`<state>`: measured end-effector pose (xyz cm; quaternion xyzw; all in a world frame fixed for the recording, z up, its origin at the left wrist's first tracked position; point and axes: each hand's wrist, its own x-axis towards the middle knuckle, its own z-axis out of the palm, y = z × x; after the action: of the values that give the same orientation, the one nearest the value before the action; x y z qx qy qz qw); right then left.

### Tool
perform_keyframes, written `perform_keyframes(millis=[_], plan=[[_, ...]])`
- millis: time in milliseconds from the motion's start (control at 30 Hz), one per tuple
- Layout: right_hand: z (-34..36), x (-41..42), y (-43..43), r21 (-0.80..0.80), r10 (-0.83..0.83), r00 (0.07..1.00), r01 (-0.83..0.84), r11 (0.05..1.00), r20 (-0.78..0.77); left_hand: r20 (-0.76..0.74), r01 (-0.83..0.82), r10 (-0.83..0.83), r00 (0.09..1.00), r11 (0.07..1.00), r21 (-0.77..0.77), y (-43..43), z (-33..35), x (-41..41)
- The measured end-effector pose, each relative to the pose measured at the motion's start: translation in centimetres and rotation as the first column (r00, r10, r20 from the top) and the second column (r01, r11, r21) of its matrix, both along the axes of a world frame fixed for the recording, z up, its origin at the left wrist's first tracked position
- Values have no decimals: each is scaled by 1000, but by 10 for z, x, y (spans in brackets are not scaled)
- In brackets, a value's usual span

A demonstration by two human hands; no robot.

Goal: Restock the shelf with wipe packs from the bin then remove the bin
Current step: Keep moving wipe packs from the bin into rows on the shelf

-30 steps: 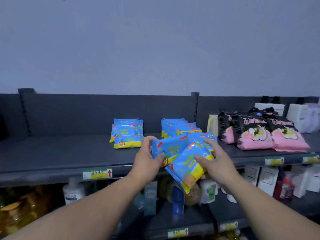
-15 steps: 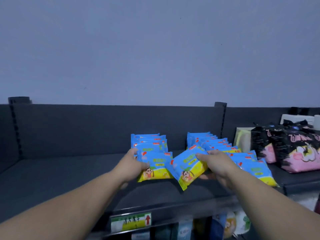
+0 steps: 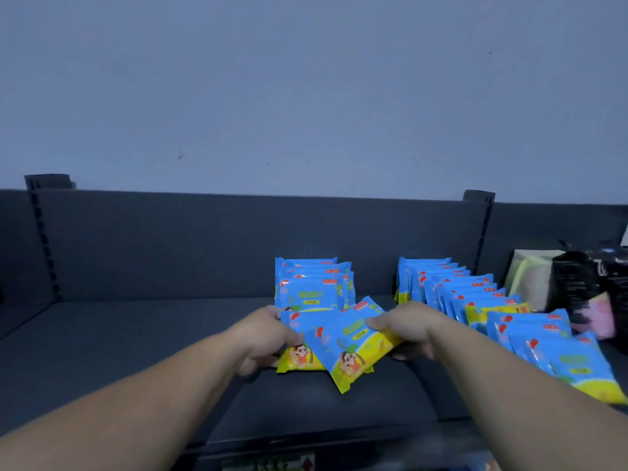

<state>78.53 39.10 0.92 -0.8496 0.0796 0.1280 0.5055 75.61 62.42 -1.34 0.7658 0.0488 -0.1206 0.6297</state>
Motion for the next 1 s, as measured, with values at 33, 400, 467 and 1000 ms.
perform_keyframes(millis=[33,400,467,1000], plan=[[0,2,-1,19,12,1000,-12,1000,-11,-2,6,-6,1000,1000,0,0,1,-1],[-1,13,-2,89,105,993,-100,991,-50,46,-87,86,995,996,22,-10,5,-9],[-1,13,-2,77,117,992,-113,991,-51,38,-87,87,996,996,16,-9,5,-9],[9,-1,11,168,137,990,-139,976,27,124,-89,89,988,996,-9,5,9,-12]])
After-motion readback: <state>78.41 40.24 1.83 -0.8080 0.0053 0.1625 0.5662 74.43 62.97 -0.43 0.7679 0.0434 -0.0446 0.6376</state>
